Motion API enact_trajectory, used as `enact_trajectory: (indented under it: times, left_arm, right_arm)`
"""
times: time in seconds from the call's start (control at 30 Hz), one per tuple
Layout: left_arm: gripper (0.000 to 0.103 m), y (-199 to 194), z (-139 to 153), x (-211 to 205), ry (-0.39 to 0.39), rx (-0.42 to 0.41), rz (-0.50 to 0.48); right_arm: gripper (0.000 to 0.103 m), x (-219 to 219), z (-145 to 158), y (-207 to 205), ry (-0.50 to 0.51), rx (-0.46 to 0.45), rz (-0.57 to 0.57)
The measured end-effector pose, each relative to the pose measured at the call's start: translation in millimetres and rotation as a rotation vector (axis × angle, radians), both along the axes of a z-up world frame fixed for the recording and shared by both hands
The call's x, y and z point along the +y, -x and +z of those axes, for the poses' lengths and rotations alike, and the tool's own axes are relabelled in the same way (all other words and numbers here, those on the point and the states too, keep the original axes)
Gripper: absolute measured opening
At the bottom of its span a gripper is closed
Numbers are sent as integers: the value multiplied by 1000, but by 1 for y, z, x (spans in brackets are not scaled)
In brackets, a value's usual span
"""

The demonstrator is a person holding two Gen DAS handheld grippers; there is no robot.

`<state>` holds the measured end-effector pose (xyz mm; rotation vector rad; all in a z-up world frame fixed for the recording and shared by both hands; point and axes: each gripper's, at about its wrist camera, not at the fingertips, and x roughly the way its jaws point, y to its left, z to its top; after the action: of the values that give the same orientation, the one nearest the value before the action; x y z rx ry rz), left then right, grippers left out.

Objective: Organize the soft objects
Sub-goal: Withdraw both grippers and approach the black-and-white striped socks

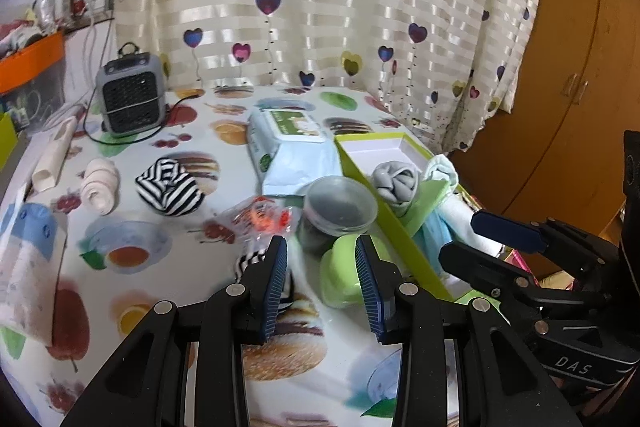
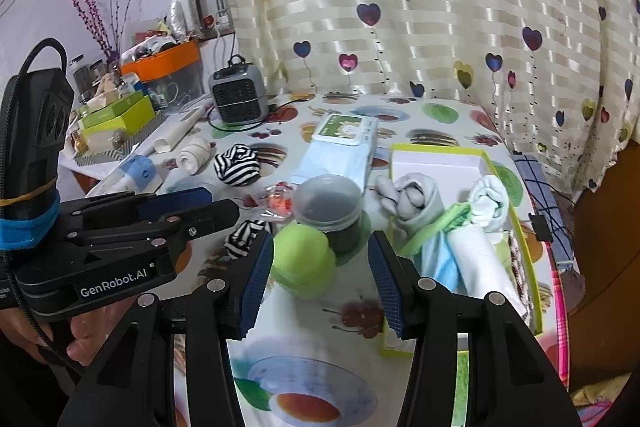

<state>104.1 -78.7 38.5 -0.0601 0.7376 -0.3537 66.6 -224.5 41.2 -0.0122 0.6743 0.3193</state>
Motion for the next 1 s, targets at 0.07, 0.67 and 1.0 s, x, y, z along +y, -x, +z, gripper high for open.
enact_trajectory:
  times: [0.07,0.67,1.0]
  left_arm:
    - [34,1,-2,5,3,7,12]
    - [38,2,-18,43,16,47,76]
    - [43,-10,-39,45,18,110,68]
  right_arm:
    - [50,4,0,1,4,-4,11]
    - [50,25,-5,-1,14,21,47]
    - [50,26,-11,-6,20,36,50]
